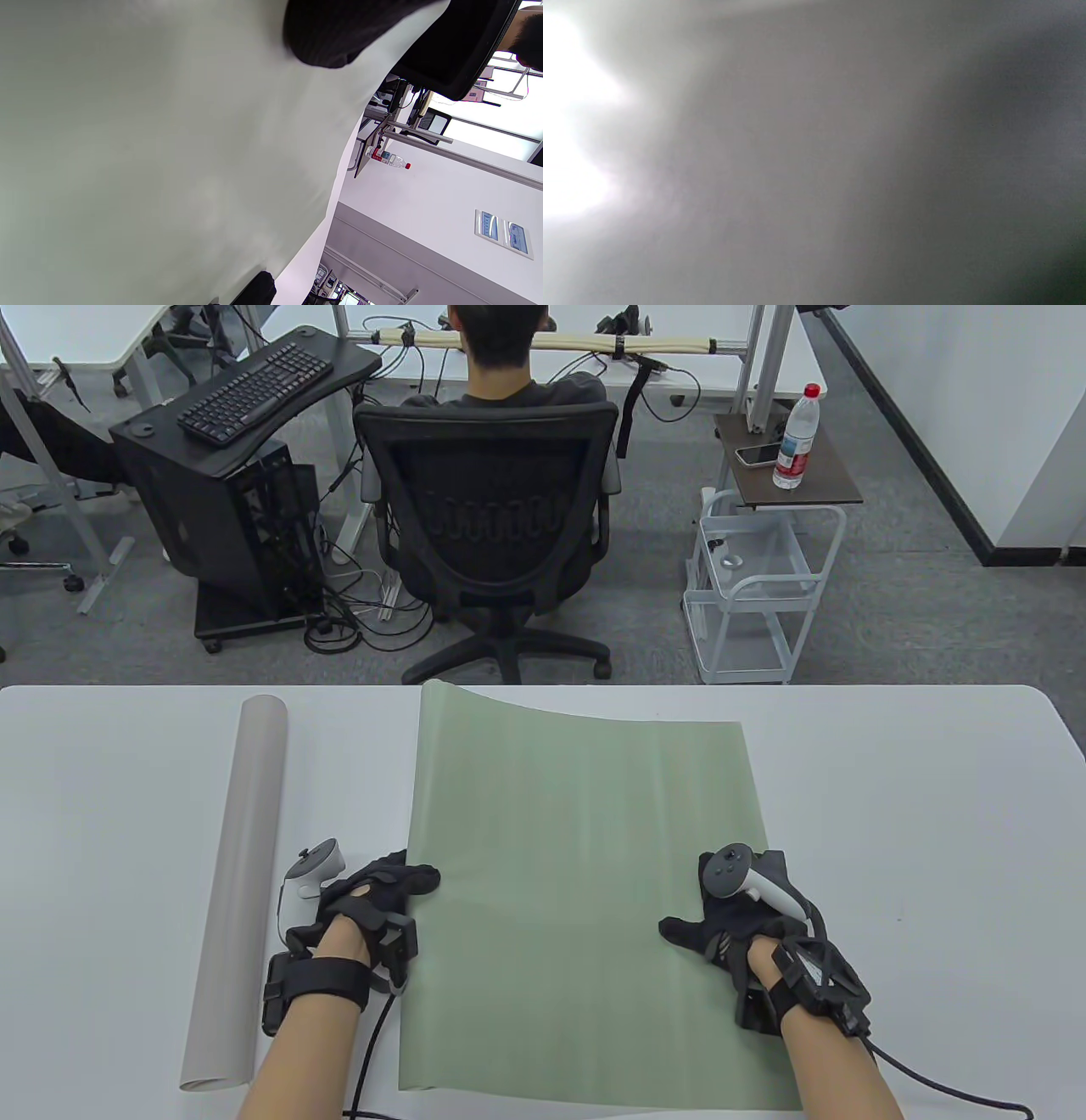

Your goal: Unroll desk mats and stack together

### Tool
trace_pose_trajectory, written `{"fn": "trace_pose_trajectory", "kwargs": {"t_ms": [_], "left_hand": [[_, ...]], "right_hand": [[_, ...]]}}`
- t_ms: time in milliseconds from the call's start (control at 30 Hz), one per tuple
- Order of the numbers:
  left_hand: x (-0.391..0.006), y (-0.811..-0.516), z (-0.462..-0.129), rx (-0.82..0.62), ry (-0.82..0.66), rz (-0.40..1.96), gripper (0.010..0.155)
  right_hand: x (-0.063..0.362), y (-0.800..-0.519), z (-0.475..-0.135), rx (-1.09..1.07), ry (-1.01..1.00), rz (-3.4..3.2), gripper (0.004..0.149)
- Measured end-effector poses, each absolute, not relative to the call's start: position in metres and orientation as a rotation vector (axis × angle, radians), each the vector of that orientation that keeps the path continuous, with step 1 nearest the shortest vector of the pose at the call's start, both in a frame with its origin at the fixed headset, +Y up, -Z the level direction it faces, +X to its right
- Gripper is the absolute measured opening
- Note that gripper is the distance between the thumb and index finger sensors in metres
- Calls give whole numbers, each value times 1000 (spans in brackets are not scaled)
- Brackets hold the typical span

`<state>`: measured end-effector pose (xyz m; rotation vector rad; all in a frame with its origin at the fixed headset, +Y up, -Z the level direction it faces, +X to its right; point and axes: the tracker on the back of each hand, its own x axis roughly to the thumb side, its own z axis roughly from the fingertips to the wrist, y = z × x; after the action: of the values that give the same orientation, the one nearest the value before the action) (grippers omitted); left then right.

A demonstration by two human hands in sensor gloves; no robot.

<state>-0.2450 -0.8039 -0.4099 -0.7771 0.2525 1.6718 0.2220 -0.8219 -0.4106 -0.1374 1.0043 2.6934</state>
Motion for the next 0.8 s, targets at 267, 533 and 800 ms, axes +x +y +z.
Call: {"fn": "trace_pose_trajectory", "kwargs": {"t_ms": [267,533,800], "left_hand": [[-257,-798,-413,-752,294,1603,76],[-268,-800,-422,-835,332,1475,74],[-271,-800,-421,-777,356,1471,58]], "right_hand": [[222,-822,-411,-136,1003,2692,98],[222,-822,-411,-137,1004,2692,98],[222,-822,-411,-139,1013,2689,98]]}}
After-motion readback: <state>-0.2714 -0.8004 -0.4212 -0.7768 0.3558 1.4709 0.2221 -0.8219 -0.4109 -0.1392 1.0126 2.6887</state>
